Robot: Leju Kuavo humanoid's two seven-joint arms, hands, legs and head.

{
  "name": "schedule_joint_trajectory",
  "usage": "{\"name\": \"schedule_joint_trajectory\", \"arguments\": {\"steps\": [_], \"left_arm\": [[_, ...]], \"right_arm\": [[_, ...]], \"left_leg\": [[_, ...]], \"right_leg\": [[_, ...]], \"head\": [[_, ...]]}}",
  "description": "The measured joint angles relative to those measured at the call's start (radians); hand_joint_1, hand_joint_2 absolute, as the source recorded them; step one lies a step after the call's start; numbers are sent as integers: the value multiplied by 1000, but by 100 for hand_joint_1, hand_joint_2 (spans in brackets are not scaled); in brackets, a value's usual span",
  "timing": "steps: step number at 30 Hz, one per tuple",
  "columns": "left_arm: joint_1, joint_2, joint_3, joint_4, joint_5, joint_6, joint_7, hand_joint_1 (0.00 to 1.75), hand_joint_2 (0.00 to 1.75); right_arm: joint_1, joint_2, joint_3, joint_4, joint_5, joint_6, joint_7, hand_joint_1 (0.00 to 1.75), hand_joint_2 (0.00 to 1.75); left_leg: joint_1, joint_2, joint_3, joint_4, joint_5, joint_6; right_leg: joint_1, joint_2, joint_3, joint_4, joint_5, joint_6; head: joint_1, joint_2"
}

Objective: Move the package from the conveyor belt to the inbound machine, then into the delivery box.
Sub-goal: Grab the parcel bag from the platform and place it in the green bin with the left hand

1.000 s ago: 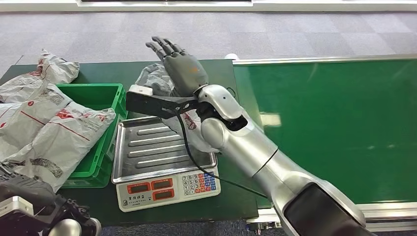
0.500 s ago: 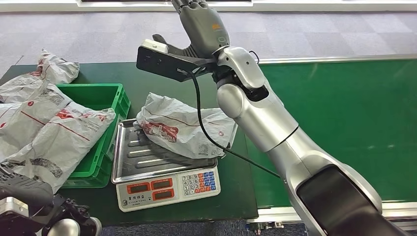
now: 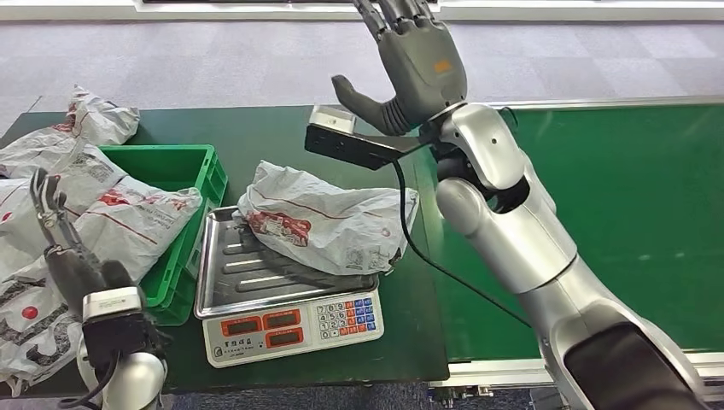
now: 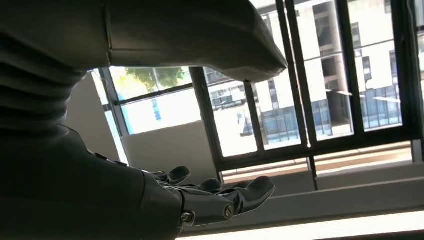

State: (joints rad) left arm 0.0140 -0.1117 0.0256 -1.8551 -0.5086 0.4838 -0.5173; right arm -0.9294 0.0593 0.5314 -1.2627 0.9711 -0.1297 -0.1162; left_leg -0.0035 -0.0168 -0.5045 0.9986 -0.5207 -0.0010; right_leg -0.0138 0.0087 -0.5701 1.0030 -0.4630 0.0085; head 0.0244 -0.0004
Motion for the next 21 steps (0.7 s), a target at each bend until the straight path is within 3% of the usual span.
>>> {"name": "schedule_joint_trajectory", "arguments": {"steps": [4,8,10,12,14,21], "left_arm": [[-86,80,-34,67,-20,-92,44,0,175],[-219,178,-77,194,-74,-211,98,0,175],[-298,230,-112,284,-108,-281,130,0,87],[-388,279,-163,382,-146,-338,155,0,87],[-483,314,-221,481,-182,-384,174,0,175],[-784,375,-449,757,-207,-619,227,0,175]], "right_arm": [[145,-158,-1,-143,-6,22,10,0,175],[472,-387,-73,-357,-57,-45,-13,0,175],[668,-494,-143,-481,-81,-67,-13,0,175],[837,-574,-221,-594,-97,-62,-10,0,175],[966,-628,-294,-687,-105,-46,-7,0,175],[1281,-739,-478,-899,-170,-45,-17,0,175]], "left_leg": [[0,-3,2,1,0,0],[4,-15,2,1,0,1],[4,-15,-1,1,-1,1],[3,-11,-4,1,-1,1],[3,-5,-6,1,-1,1],[3,1,-5,1,-1,1]], "right_leg": [[2,-3,2,-2,0,0],[5,-14,8,-6,-1,0],[5,-15,6,-6,-1,0],[4,-12,2,-6,-1,0],[3,-7,-1,-5,0,1],[3,-1,-3,-4,2,0]], "head": [[0,0],[0,0],[0,0],[0,0],[0,0],[0,0]]}}
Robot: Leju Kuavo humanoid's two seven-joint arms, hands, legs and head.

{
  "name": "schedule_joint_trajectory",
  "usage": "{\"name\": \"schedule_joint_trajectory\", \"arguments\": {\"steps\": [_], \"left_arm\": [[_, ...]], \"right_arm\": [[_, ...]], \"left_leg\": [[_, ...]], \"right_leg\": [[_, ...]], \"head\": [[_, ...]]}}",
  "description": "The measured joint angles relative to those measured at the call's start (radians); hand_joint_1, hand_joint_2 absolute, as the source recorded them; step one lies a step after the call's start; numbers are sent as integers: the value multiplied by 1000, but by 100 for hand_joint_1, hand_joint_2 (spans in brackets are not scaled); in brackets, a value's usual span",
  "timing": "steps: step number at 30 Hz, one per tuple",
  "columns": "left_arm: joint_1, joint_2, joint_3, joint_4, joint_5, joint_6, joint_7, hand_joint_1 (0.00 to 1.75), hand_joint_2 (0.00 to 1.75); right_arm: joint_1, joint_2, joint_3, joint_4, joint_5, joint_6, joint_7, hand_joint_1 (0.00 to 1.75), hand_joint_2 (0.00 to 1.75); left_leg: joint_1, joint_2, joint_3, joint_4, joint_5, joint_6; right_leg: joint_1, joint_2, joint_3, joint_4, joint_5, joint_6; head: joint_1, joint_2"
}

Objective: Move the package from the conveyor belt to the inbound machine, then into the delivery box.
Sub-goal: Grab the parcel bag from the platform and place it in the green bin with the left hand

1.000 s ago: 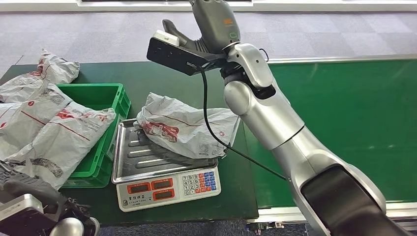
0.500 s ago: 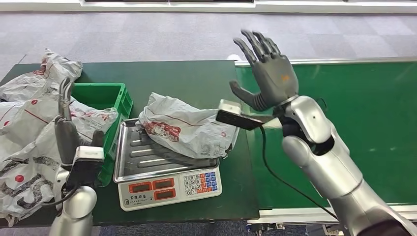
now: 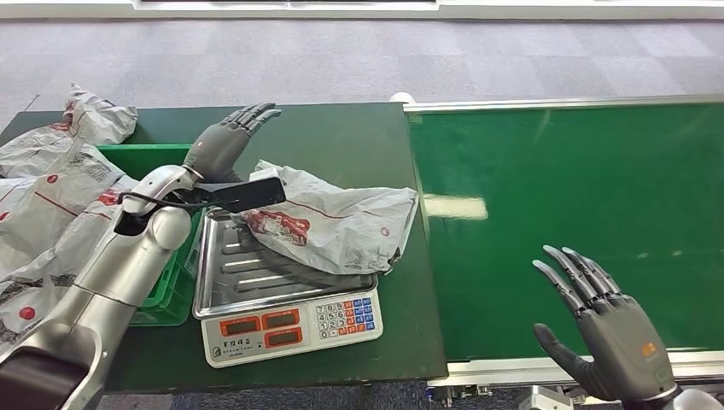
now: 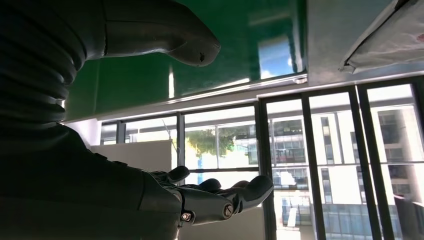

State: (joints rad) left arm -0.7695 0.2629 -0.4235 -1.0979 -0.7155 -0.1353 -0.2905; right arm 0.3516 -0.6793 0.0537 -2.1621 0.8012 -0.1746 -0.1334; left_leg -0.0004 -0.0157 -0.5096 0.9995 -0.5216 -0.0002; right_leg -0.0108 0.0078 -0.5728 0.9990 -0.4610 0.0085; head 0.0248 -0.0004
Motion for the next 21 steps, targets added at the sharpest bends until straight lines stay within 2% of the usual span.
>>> {"name": "schedule_joint_trajectory", "arguments": {"steps": [3,5,8,14,17,21], "left_arm": [[-72,23,-80,66,40,-91,9,0,175],[-100,39,-126,92,77,-153,17,0,175],[-124,82,-205,109,156,-267,29,0,175],[-130,215,-377,75,289,-441,49,0,175],[-120,265,-445,57,325,-460,49,0,175],[-89,282,-514,75,336,-387,29,0,175]], "right_arm": [[65,-21,-42,-41,-18,-10,-12,0,175],[75,-32,-60,-52,-38,0,-23,0,175],[33,-43,-72,-45,-79,37,-55,0,175],[-82,-46,-68,16,-112,81,-88,0,175],[-125,-42,-54,46,-109,82,-103,0,175],[-166,-27,-20,79,-93,71,-112,0,175]], "left_leg": [[0,4,1,0,0,0],[0,6,1,0,0,0],[0,10,1,0,0,0],[0,12,2,0,1,-1],[0,11,2,0,1,-1],[0,10,2,-1,1,-1]], "right_leg": [[0,4,-1,1,0,0],[0,6,-1,2,0,0],[0,10,-2,2,1,-1],[0,13,-3,4,2,-2],[0,12,-4,4,2,-2],[0,11,-3,5,2,-3]], "head": [[0,0],[0,0],[0,0],[0,0],[0,0],[0,0]]}}
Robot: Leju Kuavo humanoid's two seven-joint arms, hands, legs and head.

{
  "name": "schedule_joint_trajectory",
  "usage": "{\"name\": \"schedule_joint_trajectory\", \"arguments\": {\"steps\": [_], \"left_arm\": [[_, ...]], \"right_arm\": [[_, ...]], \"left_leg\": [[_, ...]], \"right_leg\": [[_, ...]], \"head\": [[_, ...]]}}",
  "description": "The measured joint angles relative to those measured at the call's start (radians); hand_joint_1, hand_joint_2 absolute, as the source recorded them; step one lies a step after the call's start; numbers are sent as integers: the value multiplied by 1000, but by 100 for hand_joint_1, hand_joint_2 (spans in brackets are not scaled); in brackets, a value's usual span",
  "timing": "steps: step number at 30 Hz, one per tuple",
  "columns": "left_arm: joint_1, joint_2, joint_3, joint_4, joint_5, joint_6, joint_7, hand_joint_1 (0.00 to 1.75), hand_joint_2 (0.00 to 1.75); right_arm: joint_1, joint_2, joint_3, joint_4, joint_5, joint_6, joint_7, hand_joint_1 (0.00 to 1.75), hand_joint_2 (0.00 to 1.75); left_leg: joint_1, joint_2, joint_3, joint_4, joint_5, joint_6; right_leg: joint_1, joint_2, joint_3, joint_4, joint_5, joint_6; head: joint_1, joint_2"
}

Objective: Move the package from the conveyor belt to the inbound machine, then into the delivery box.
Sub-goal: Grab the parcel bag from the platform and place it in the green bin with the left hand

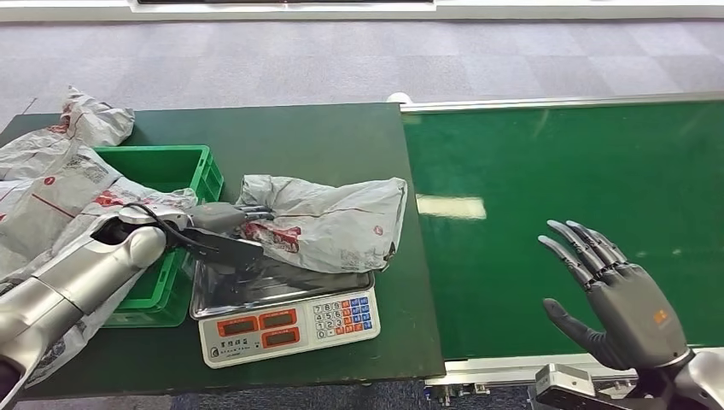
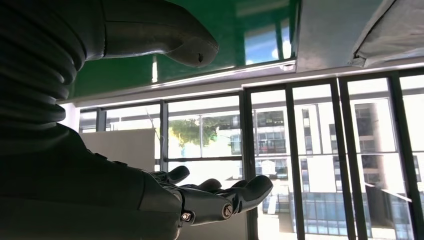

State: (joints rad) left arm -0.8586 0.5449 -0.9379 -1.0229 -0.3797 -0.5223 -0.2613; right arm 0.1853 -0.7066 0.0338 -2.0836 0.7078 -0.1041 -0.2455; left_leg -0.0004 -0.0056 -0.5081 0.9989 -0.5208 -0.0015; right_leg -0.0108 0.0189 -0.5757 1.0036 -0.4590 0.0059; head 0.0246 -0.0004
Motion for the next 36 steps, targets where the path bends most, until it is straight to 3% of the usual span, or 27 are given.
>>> {"name": "schedule_joint_trajectory", "arguments": {"steps": [4,6,9,13,18,26,30,36], "left_arm": [[7,-25,-36,53,-21,77,-44,0,175],[13,-88,-40,127,-53,169,-86,0,175],[22,-219,-41,251,-98,289,-115,0,175],[14,-317,-39,343,-111,310,-121,0,175],[-7,-360,-38,391,-115,306,-123,0,175],[-13,-386,-37,424,-116,306,-125,0,175],[-10,-411,-37,432,-129,324,-126,175,175],[3,-451,-35,435,-160,399,-113,175,175]], "right_arm": [[-17,16,24,20,16,-9,-4,0,175],[-24,31,44,30,44,-14,-2,0,175],[-43,60,85,44,84,-24,11,0,175],[-58,79,118,50,96,-28,20,0,175],[-64,89,136,51,96,-30,26,0,175],[-66,98,152,52,96,-31,29,0,175],[-68,105,160,53,99,-31,32,0,175],[-71,122,172,53,112,-31,34,0,175]], "left_leg": [[-2,-2,3,0,0,0],[-4,-8,8,-1,-1,1],[-7,-21,15,-2,-4,4],[-7,-19,24,-3,-10,6],[-7,-19,21,-2,-5,5],[-7,-20,22,-4,-4,5],[-7,-20,27,-5,-6,5],[-7,-19,27,-4,-7,5]], "right_leg": [[-1,-2,3,-1,-1,0],[-4,-8,10,-2,-4,3],[-7,-20,26,-2,-13,7],[-7,-21,40,-2,-17,8],[-6,-21,36,-2,-13,7],[-7,-21,37,-2,-14,6],[-7,-21,41,-2,-16,6],[-7,-20,41,-2,-15,6]], "head": [[0,0],[0,0],[0,0],[0,0],[0,0],[0,0],[0,0],[0,0]]}}
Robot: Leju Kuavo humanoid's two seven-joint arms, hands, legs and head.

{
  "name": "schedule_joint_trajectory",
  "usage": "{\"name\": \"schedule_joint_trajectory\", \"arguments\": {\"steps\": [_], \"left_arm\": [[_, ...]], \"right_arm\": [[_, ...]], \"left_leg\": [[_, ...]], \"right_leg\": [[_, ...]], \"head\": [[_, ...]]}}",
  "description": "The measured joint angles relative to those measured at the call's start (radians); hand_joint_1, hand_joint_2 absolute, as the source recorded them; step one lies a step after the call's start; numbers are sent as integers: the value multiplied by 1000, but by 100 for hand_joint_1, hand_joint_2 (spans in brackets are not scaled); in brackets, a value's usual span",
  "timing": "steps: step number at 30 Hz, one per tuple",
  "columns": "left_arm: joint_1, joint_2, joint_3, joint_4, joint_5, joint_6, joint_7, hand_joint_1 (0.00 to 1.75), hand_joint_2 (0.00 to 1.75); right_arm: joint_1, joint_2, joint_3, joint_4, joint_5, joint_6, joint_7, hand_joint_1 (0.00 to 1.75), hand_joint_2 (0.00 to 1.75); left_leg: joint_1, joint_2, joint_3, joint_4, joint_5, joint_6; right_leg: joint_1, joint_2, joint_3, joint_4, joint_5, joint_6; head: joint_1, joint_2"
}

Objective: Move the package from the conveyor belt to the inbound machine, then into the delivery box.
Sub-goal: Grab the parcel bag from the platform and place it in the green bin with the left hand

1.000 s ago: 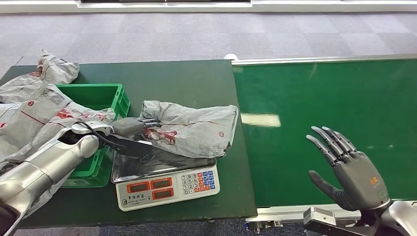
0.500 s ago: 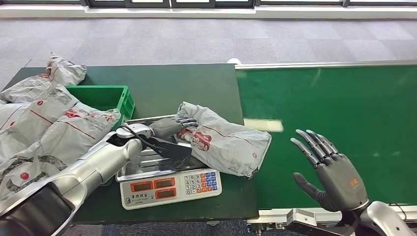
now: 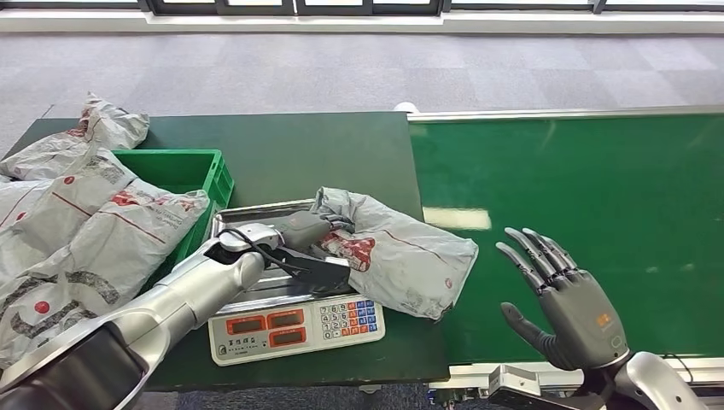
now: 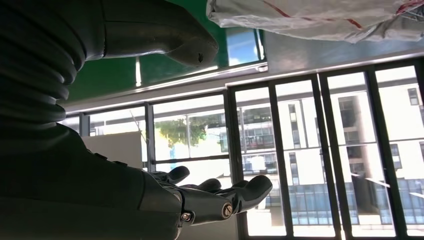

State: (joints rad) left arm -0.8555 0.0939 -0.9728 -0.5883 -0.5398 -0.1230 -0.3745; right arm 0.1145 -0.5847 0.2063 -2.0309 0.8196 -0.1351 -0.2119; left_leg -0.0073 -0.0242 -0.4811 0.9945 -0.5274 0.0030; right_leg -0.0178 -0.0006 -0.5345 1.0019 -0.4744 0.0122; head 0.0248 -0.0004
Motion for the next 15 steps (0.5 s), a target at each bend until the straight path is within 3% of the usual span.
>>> {"name": "schedule_joint_trajectory", "arguments": {"steps": [15], "left_arm": [[58,-10,53,-30,-57,147,17,175,175]], "right_arm": [[-36,9,9,4,-55,26,16,0,175]], "left_leg": [[0,3,2,-1,-1,-1]], "right_leg": [[0,4,-9,1,0,-1]], "head": [[0,0]]}}
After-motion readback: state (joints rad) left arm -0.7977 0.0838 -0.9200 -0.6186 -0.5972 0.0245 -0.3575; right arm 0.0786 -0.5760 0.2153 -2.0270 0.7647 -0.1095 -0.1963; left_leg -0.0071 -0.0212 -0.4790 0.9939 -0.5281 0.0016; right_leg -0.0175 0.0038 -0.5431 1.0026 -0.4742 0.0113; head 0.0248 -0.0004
